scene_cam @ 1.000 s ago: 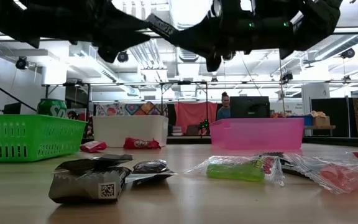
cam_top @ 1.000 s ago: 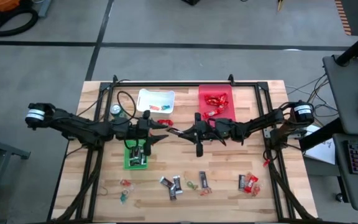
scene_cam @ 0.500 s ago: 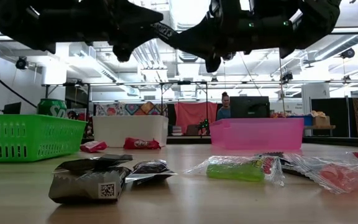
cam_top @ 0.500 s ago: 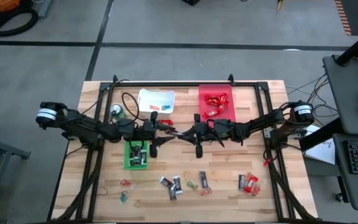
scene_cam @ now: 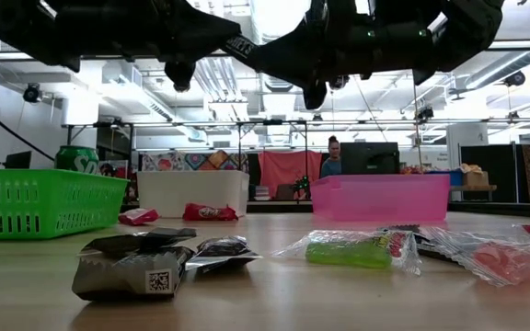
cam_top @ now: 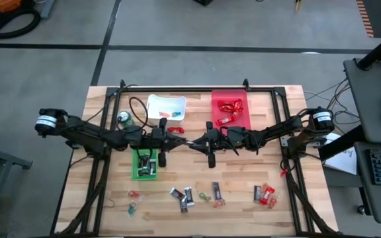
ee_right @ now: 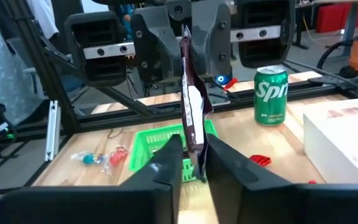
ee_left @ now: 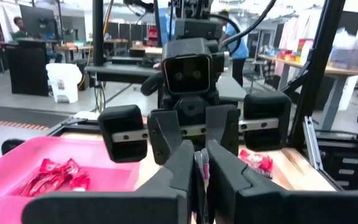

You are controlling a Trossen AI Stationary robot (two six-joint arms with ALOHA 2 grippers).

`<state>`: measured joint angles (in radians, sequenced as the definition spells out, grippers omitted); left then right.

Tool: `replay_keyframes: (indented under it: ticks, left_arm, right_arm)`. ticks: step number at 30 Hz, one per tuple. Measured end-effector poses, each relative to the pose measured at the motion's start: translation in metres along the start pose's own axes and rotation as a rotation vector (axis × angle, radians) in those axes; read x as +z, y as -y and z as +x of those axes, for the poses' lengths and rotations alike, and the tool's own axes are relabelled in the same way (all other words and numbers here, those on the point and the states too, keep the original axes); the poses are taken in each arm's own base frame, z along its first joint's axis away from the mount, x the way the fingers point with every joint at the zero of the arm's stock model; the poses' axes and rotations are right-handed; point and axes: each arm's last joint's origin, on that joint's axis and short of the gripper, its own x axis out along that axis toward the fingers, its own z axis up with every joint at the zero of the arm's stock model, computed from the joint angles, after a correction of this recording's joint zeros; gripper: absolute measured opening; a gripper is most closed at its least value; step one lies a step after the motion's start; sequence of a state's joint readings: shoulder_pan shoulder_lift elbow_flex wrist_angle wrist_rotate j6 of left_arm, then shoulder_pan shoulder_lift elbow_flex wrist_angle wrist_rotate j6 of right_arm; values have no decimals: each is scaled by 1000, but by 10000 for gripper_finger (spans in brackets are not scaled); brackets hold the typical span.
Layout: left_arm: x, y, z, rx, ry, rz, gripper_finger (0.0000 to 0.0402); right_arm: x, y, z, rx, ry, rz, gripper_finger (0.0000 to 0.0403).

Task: Organize candy in baskets
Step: Put the brown chocolate into the green basket

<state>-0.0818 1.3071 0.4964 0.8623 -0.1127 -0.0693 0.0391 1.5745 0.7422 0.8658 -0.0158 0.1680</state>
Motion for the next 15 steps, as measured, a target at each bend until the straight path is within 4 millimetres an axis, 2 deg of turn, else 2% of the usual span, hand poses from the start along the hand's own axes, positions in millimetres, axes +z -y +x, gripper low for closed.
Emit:
replay_keyframes:
  ticks: [3,6,9,12,15]
  left_arm:
    - [9,1,-1,5,-61,-4,5]
    - [24,2,-6,18,-232,-7,6]
    - [41,3,-19,62,-534,-64,6]
    - [53,5,-40,184,-888,-190,6]
    - [66,11,-51,260,-1049,-243,6]
  right_arm:
    - [0,0,0,-17,4,23,106]
    - [0,1,0,-25,4,58,146]
    - [0,1,0,-42,7,68,179]
    - [0,1,0,-44,4,69,200]
    - [0,1,0,-44,2,69,210]
